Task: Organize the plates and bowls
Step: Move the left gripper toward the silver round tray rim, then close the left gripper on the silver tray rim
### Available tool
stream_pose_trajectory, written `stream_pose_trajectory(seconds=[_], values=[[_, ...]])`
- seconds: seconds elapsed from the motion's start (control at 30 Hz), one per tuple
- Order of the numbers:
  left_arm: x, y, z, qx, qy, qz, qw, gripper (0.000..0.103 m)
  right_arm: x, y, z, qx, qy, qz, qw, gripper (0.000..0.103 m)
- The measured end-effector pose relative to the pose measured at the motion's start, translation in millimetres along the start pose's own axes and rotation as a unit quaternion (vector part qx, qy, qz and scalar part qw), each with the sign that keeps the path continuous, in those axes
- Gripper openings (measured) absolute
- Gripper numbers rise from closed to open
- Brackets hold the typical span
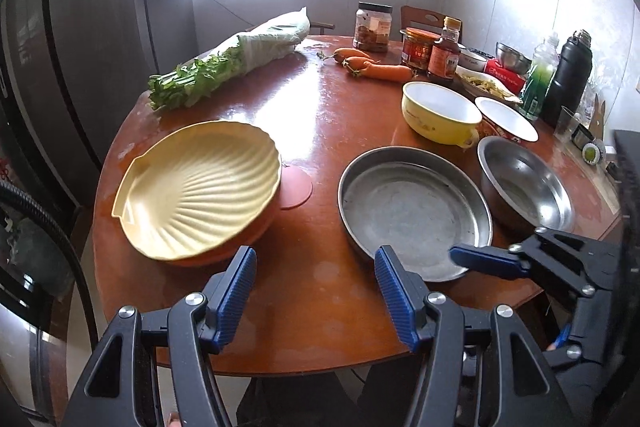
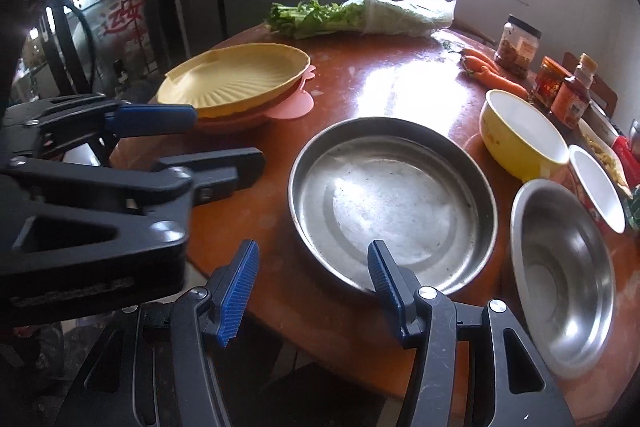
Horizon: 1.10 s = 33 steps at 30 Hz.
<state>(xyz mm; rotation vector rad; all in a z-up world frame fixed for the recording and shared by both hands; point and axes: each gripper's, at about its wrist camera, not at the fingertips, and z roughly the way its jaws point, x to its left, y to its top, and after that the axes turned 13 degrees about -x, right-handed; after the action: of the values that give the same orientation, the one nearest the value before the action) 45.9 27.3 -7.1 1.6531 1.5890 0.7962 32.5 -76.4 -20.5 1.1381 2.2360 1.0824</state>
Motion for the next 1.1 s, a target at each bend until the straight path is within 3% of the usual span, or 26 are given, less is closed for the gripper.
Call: stream_pose_trajectory(seconds=[0.27,0.37,0.43,0.6,0.9,1.0,1.1], values=[[-6,1,7,0.004,-0.005,-0.012,0.9999,0.061,-31,-14,-39,-0.043,-0.047,0.075,0.995,0.059],[-8,1,12,0.007,-0.005,-0.016,0.9998,0.061,-45,-17,-45,-0.051,-0.066,0.129,0.988,0.059],[-8,1,16,0.009,-0.002,-0.018,0.9998,0.061,-54,-21,-45,-0.051,-0.072,0.162,0.983,0.059],[-11,0,27,0.017,-0.005,-0.021,0.9996,0.061,-55,-25,-37,-0.048,-0.067,0.186,0.979,0.059],[-14,0,47,0.027,-0.007,-0.021,0.9994,0.061,-66,-28,-15,-0.054,-0.096,0.229,0.967,0.059],[-14,1,53,0.031,-0.009,-0.021,0.9992,0.061,-74,-25,-10,-0.06,-0.103,0.238,0.964,0.056],[-15,1,59,0.035,-0.012,-0.023,0.999,0.061,-77,-22,-5,-0.062,-0.105,0.236,0.964,0.045]])
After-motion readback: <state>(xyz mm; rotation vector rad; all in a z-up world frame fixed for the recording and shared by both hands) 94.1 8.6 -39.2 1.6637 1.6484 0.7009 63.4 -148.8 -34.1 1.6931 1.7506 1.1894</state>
